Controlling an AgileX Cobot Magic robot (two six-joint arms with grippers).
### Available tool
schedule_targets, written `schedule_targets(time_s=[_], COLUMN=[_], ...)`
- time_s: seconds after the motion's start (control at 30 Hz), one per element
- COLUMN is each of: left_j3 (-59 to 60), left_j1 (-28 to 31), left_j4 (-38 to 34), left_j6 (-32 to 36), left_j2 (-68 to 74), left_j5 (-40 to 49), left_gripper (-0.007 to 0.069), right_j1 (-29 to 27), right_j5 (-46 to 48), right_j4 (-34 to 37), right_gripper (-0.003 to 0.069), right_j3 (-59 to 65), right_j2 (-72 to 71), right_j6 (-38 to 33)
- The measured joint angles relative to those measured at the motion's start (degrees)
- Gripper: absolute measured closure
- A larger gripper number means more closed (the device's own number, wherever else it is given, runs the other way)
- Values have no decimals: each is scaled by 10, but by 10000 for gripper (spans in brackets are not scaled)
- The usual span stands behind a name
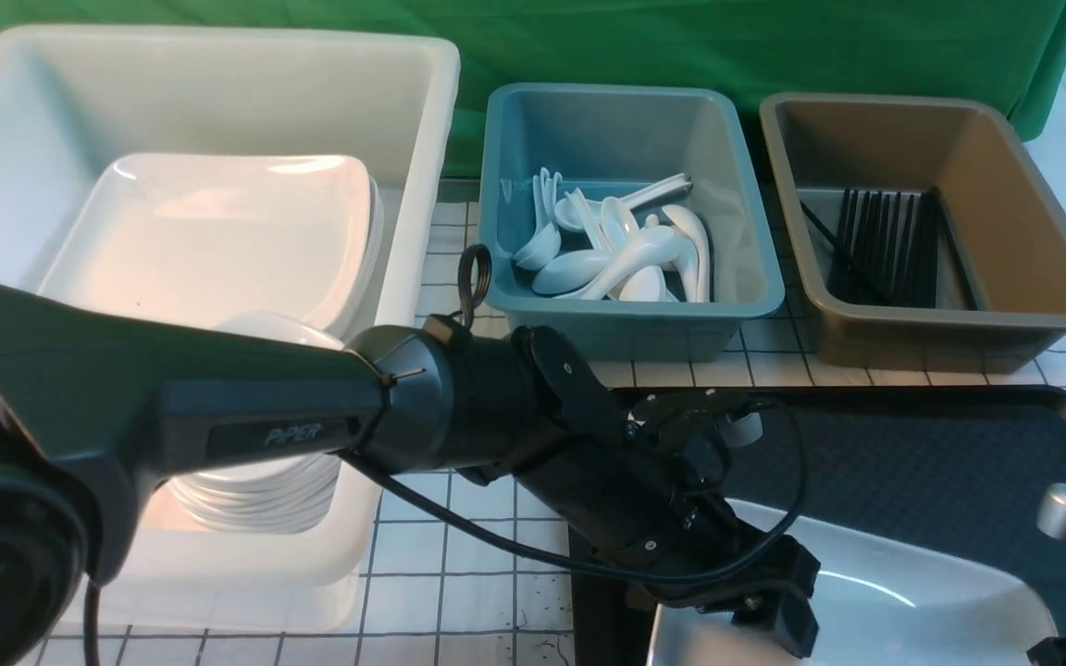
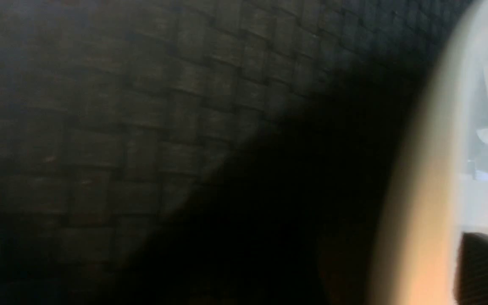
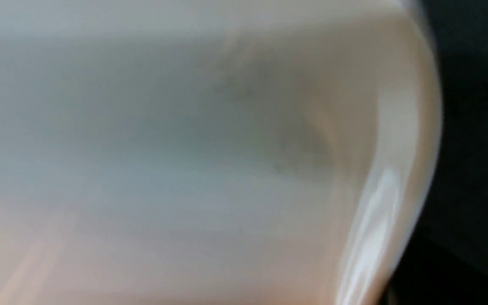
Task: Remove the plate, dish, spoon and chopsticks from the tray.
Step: Use the left arm to grab a plate from the dinner plate, then use the left arm to put the plate into the large storage box on the left
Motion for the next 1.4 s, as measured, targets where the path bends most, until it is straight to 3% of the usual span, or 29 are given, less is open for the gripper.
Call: schedule_targets(time_s=[0.13, 0.47, 0.63, 0.93, 1.1, 1.2, 1.27, 1.4], left_j3=[0, 1, 1, 1, -14, -32, -38, -38], left_j1=[16, 82, 147, 255, 376, 479, 567, 660], left_j4=[-42, -77, -96, -136, -174, -185, -188, -151], left_j6=[6, 62, 73, 78, 79, 77, 67, 21], left_j2=[-4, -24, -89, -220, -279, -301, -306, -298], left_j5=[27, 117, 153, 181, 194, 181, 148, 70], left_gripper=[396, 407, 554, 554, 554, 554, 554, 554], right_j1=[-1, 1, 1, 1, 1, 1, 1, 1], right_j5=[-3, 15, 0, -5, -10, -11, -13, -13], right_j4=[-5, 39, 52, 53, 54, 54, 54, 54], right_gripper=[629, 629, 629, 629, 629, 627, 625, 621], right_j3=[2, -36, -41, -39, -27, -25, -25, -25], right_j2=[0, -42, -115, -257, -291, -293, -293, -293], right_j6=[-15, -31, -32, -32, -32, -32, -27, -2])
